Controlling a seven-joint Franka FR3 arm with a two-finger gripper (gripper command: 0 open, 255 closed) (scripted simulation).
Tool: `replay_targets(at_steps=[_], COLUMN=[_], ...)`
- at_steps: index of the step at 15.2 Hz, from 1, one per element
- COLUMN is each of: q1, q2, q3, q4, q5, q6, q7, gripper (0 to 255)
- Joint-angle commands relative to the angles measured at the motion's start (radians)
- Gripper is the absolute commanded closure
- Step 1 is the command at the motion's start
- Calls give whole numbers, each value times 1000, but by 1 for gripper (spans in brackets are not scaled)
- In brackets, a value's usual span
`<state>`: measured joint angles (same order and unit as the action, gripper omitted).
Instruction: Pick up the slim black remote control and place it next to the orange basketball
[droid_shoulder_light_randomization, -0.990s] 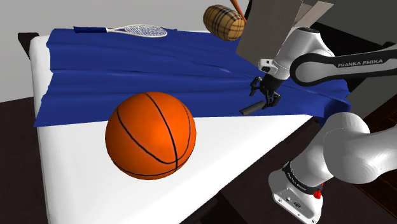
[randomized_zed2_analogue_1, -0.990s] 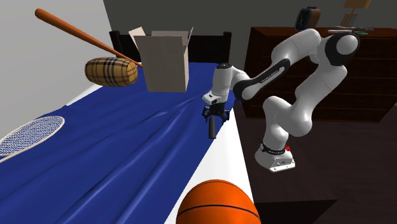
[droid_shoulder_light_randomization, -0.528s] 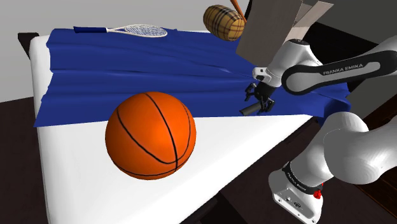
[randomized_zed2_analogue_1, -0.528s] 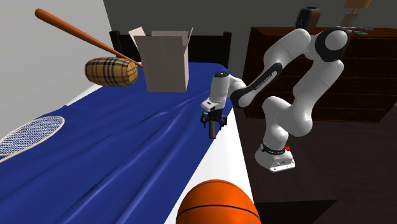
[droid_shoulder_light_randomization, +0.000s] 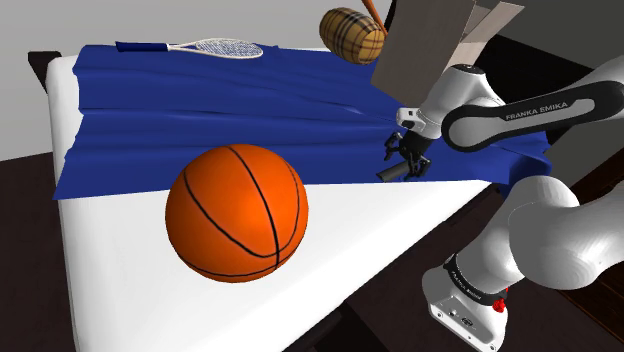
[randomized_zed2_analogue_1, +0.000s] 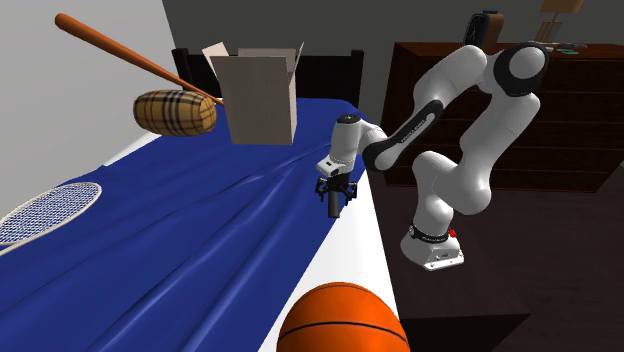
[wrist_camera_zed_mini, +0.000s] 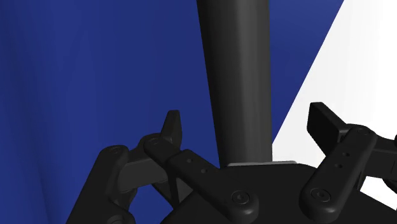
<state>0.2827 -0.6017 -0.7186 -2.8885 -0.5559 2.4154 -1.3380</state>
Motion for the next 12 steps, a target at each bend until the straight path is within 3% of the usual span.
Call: replay_targets(at_steps=[1,10,12], q1=[0,0,-4], q2=[0,0,-32], q3=[0,0,16], q4=[0,0,11], q5=[0,0,8], q6=[0,0,-42], q7=[0,0,-1], gripper=[255,255,255])
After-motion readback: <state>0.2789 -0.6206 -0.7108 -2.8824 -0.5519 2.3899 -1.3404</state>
